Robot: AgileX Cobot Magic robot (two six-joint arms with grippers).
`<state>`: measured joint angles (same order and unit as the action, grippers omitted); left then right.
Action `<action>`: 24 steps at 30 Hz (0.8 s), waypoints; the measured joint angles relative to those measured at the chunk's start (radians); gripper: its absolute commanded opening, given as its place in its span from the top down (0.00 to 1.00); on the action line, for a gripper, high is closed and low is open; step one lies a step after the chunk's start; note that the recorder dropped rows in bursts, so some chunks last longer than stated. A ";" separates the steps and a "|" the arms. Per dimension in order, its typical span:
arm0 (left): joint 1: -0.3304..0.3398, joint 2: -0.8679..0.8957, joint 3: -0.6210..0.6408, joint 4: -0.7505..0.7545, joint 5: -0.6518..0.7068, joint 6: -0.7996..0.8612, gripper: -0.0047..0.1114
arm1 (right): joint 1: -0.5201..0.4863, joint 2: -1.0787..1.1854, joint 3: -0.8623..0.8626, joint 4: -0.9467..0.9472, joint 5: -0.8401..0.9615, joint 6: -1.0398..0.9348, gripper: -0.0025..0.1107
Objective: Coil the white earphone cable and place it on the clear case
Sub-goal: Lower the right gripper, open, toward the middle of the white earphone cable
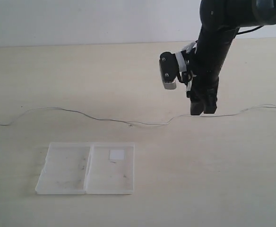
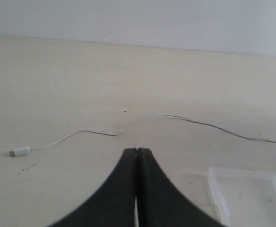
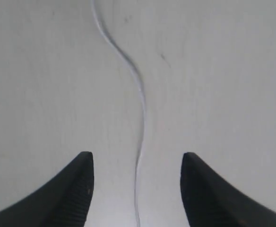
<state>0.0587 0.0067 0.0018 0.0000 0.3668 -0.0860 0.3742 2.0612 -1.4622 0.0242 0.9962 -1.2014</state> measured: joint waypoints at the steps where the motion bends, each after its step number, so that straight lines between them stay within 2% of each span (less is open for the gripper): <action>1: 0.000 0.000 0.000 0.000 0.000 0.000 0.96 | 0.000 0.012 0.000 0.034 -0.011 -0.011 0.50; 7: 0.000 0.000 0.000 0.000 0.000 0.000 0.96 | 0.000 0.028 0.000 0.296 -0.063 -0.097 0.50; 17: 0.000 0.000 0.000 0.000 0.000 0.000 0.96 | 0.000 0.034 0.000 0.300 -0.072 -0.023 0.50; 21: 0.000 0.000 0.000 0.000 0.000 0.000 0.96 | 0.000 0.032 0.000 0.270 -0.011 0.038 0.50; 24: 0.000 0.000 0.000 0.000 0.000 0.000 0.96 | 0.000 0.022 0.000 0.296 -0.049 0.046 0.50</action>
<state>0.0587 0.0067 0.0018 0.0000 0.3668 -0.0860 0.3742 2.0832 -1.4622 0.3202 0.9470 -1.1550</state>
